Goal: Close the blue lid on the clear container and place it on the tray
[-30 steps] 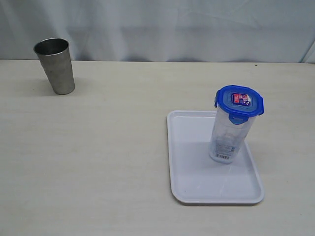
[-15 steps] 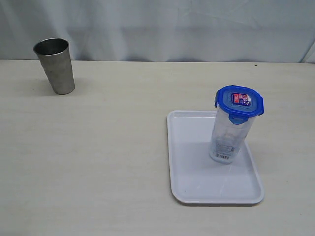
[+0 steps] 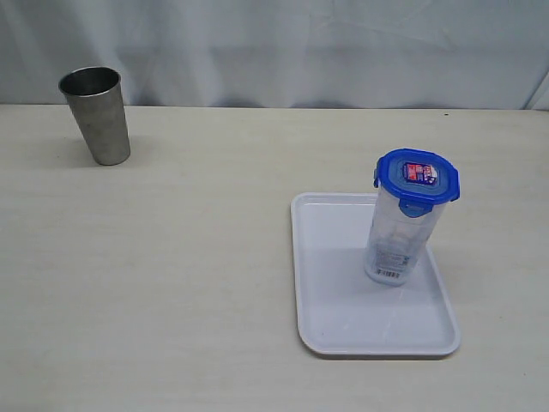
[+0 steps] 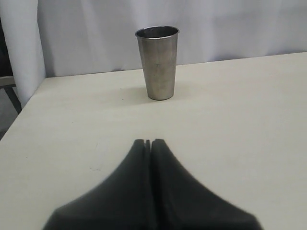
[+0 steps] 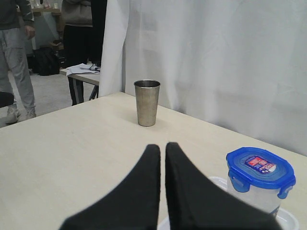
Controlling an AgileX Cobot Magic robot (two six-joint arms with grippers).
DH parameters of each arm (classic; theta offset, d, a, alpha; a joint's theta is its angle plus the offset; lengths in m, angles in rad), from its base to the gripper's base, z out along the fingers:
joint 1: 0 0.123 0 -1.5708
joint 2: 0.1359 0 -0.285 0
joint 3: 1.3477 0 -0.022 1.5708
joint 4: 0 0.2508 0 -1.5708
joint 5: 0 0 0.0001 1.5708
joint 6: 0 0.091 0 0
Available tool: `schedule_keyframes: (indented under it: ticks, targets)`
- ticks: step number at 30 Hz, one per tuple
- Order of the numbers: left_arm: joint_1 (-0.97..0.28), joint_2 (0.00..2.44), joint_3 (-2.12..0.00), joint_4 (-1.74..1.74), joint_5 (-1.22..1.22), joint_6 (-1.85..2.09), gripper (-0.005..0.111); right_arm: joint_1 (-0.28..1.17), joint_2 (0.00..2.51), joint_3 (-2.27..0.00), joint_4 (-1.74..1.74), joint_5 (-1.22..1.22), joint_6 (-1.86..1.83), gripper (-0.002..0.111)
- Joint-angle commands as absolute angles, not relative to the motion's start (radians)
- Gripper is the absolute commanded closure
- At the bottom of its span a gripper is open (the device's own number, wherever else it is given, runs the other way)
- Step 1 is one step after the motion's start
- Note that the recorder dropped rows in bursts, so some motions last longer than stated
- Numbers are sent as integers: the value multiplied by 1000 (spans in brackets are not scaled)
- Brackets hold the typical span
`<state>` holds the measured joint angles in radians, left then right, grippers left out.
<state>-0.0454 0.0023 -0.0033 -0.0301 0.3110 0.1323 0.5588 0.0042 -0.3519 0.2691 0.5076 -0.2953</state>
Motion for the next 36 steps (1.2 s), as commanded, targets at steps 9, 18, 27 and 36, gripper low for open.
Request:
schedule_keyframes:
  ticks: [9,18,27,36]
  targets:
    - [-41,0,0,-37,301,134,107,560,0,-350,266,506,-291,104]
    - [-41,0,0,-37,301,134,107,560,0,-350,266,506,-291,104]
    - [-41,0,0,-37,301,134,107,560,0,-350,266,506,-291,104]
    - [-41,0,0,-37,309,134,107,512,0,-256,278,503,-291,104]
